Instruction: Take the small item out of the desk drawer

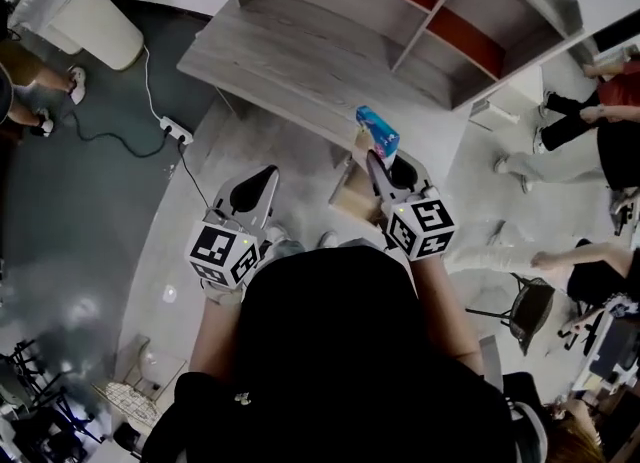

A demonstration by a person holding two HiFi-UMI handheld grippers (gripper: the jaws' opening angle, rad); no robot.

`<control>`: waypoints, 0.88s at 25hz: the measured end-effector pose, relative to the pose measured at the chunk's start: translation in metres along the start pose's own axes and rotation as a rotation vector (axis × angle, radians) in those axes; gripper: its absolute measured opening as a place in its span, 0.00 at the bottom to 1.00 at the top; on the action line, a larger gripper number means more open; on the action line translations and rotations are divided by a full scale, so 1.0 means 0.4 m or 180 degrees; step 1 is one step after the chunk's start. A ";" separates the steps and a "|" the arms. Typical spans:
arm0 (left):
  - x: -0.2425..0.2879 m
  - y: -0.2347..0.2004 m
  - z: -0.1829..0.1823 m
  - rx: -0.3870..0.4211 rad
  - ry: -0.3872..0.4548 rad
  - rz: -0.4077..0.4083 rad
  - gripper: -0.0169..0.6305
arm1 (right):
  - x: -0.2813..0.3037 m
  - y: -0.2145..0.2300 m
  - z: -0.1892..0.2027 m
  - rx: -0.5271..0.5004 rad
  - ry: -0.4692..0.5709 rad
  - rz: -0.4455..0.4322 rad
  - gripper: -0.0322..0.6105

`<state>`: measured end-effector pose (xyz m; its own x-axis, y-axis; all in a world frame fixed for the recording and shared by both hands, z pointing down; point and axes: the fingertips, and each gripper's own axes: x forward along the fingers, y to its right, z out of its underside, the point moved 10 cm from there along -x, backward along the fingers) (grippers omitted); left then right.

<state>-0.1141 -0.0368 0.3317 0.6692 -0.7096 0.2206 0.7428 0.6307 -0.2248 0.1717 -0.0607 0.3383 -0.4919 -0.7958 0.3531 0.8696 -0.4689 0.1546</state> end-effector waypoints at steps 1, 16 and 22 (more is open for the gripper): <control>0.000 -0.001 -0.005 0.0003 0.0010 0.0010 0.04 | -0.008 -0.001 -0.010 -0.0014 0.0067 -0.0019 0.17; 0.008 -0.025 -0.048 0.0049 0.0131 0.0179 0.04 | -0.070 -0.036 -0.092 -0.0149 0.0716 -0.0231 0.17; 0.015 -0.039 -0.058 0.0071 0.0178 0.0244 0.04 | -0.069 -0.044 -0.100 -0.0188 0.0823 -0.0260 0.17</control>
<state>-0.1221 -0.0582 0.3146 0.7223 -0.6751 0.1499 0.6902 0.6901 -0.2178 0.1683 -0.0459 0.2890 -0.5613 -0.8224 0.0933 0.8265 -0.5509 0.1163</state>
